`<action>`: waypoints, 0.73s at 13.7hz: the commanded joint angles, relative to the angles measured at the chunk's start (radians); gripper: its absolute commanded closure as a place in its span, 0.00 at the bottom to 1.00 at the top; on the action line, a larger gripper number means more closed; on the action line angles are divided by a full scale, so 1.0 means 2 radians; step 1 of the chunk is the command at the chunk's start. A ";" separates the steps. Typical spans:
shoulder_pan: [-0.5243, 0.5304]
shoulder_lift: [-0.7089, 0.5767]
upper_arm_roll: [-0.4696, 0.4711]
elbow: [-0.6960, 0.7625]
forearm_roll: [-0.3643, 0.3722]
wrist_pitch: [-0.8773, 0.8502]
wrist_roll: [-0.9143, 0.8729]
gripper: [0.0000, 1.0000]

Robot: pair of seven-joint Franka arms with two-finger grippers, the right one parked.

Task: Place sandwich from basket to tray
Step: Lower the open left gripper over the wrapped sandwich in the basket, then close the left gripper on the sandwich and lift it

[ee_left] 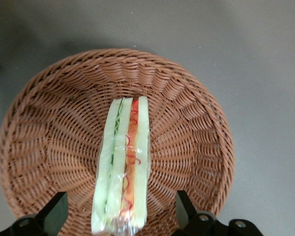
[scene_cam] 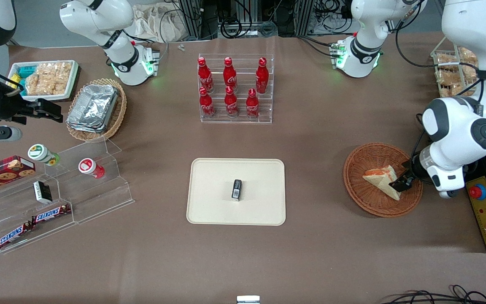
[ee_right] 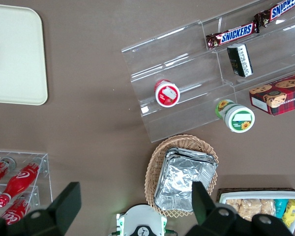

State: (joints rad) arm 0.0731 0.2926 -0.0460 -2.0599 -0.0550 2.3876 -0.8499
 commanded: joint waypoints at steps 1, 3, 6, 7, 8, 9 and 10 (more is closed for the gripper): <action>0.003 0.003 -0.002 -0.025 -0.005 0.033 -0.013 0.01; 0.002 0.006 -0.002 -0.032 -0.005 0.042 -0.013 0.01; 0.000 0.009 -0.002 -0.035 -0.005 0.042 -0.014 0.07; -0.002 0.009 -0.003 -0.035 -0.005 0.042 -0.015 0.16; -0.002 0.009 -0.004 -0.037 -0.005 0.041 -0.022 0.29; -0.002 0.007 -0.005 -0.038 -0.005 0.040 -0.031 0.45; -0.004 0.005 -0.005 -0.038 -0.004 0.039 -0.034 0.63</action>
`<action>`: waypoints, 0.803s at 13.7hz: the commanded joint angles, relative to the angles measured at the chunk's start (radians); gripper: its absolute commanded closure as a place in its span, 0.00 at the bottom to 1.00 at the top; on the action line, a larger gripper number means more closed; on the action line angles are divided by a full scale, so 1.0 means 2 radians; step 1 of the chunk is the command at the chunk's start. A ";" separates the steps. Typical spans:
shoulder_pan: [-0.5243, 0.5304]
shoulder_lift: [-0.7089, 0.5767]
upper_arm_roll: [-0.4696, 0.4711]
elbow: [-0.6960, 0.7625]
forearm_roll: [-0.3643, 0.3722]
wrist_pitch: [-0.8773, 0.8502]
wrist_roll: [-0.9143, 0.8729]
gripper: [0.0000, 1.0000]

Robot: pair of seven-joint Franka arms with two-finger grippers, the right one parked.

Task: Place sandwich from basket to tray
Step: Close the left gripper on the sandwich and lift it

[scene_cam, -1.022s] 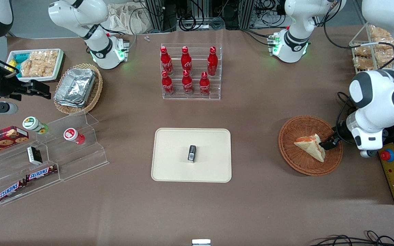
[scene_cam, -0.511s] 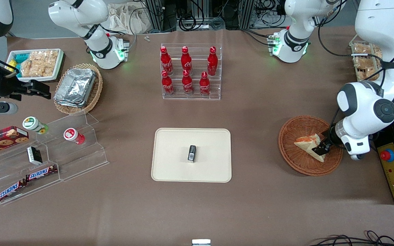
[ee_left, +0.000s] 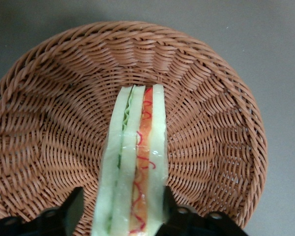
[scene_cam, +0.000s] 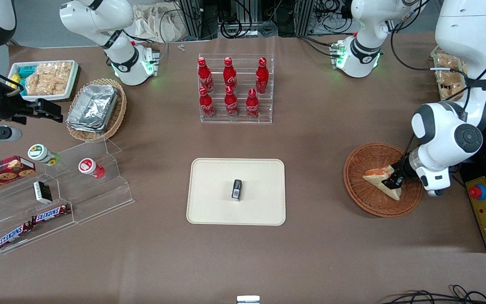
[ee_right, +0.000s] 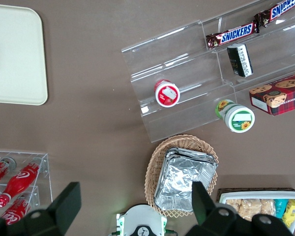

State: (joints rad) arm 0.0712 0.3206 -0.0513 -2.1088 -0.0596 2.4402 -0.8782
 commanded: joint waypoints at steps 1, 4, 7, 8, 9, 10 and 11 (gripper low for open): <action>-0.011 -0.015 -0.002 -0.014 0.000 0.009 -0.020 0.83; -0.016 -0.035 -0.002 0.001 0.001 -0.026 -0.023 1.00; -0.022 -0.045 -0.003 0.082 0.007 -0.152 -0.023 1.00; -0.022 -0.045 -0.012 0.114 0.007 -0.190 -0.022 1.00; -0.022 -0.045 -0.021 0.144 0.008 -0.226 -0.021 1.00; -0.022 -0.044 -0.028 0.171 0.008 -0.258 -0.017 1.00; -0.022 -0.044 -0.038 0.186 0.008 -0.274 -0.015 1.00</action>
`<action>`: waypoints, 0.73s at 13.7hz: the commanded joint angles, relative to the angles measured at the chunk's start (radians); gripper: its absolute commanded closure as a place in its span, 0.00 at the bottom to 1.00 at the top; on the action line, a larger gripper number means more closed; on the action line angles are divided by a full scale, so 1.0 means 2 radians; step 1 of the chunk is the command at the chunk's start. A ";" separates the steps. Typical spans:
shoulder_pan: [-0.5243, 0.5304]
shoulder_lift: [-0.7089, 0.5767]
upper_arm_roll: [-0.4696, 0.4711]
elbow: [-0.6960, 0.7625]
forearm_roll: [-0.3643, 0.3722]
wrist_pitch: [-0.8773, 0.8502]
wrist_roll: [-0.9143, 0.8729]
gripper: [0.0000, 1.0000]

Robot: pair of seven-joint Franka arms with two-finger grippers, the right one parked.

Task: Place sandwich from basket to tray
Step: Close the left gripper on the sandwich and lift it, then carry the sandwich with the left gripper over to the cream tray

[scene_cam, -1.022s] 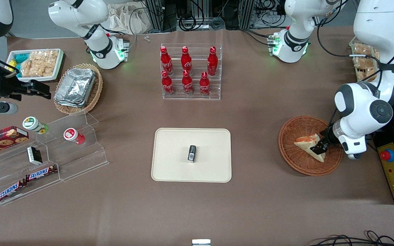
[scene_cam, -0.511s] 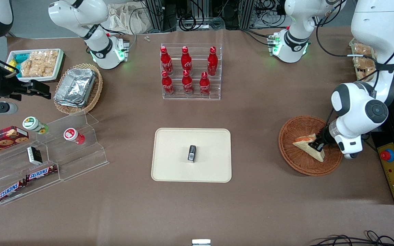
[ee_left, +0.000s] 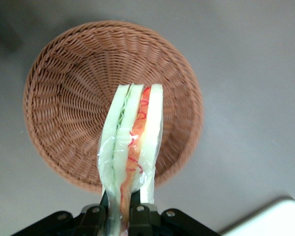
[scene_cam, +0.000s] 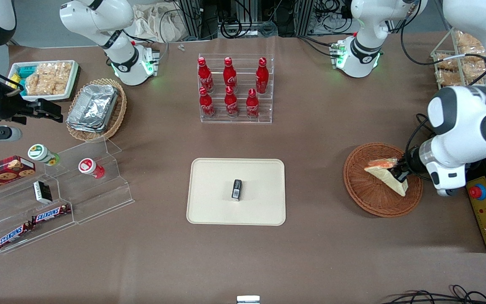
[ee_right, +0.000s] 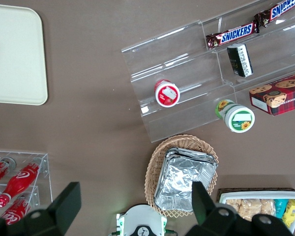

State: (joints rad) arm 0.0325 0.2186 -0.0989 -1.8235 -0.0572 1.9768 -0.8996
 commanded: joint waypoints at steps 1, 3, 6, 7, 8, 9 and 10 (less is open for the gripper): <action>-0.002 0.007 -0.024 0.049 0.008 -0.047 -0.003 1.00; -0.002 0.008 -0.056 0.050 0.036 -0.047 -0.003 1.00; -0.002 0.010 -0.086 0.063 0.059 -0.057 0.028 1.00; -0.002 0.016 -0.102 0.076 0.061 -0.064 0.046 1.00; -0.002 0.025 -0.109 0.093 0.059 -0.081 0.051 1.00; -0.002 0.041 -0.118 0.113 0.057 -0.098 0.053 1.00; -0.002 0.053 -0.138 0.129 0.059 -0.105 0.053 1.00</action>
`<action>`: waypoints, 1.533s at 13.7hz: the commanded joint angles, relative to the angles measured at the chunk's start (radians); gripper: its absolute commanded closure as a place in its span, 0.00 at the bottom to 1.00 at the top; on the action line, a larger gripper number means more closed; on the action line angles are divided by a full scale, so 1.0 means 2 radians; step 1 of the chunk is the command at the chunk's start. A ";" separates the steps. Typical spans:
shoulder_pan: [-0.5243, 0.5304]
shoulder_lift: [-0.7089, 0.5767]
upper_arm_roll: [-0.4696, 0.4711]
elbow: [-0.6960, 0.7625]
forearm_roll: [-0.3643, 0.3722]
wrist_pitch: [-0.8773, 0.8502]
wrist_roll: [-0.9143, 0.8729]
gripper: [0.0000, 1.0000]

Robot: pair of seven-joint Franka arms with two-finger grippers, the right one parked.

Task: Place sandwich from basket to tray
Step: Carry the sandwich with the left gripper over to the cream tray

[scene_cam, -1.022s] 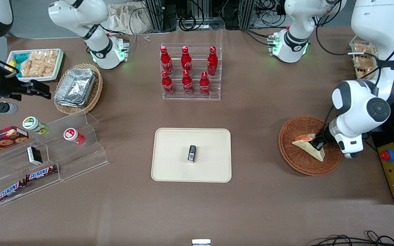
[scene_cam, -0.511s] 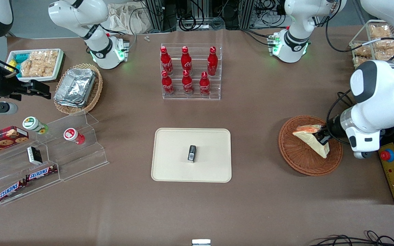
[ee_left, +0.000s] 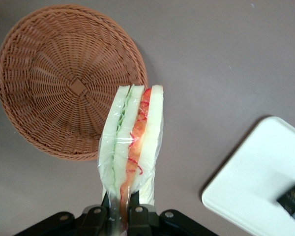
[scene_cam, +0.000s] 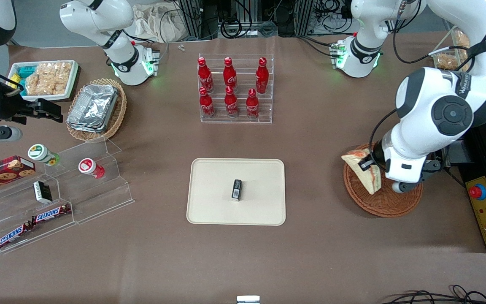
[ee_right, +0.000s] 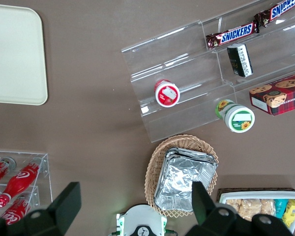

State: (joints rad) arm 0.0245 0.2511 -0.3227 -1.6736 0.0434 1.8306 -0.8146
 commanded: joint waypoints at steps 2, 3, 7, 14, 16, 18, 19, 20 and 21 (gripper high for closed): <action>0.002 0.051 -0.062 0.060 0.033 -0.028 0.012 1.00; 0.000 0.055 -0.088 0.061 0.056 -0.025 0.013 1.00; -0.052 0.087 -0.106 0.070 0.089 0.014 0.007 1.00; -0.094 0.186 -0.106 0.074 0.131 0.131 0.006 0.97; -0.094 0.208 -0.106 0.074 0.130 0.170 0.011 0.97; -0.096 0.229 -0.105 0.074 0.132 0.196 0.011 0.97; -0.098 0.238 -0.105 0.074 0.132 0.198 0.011 0.96; -0.098 0.243 -0.105 0.074 0.133 0.198 0.012 0.96; -0.098 0.247 -0.104 0.074 0.133 0.198 0.012 0.94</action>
State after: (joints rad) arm -0.1590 0.7112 -0.5307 -1.5648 0.2888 2.2272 -0.7922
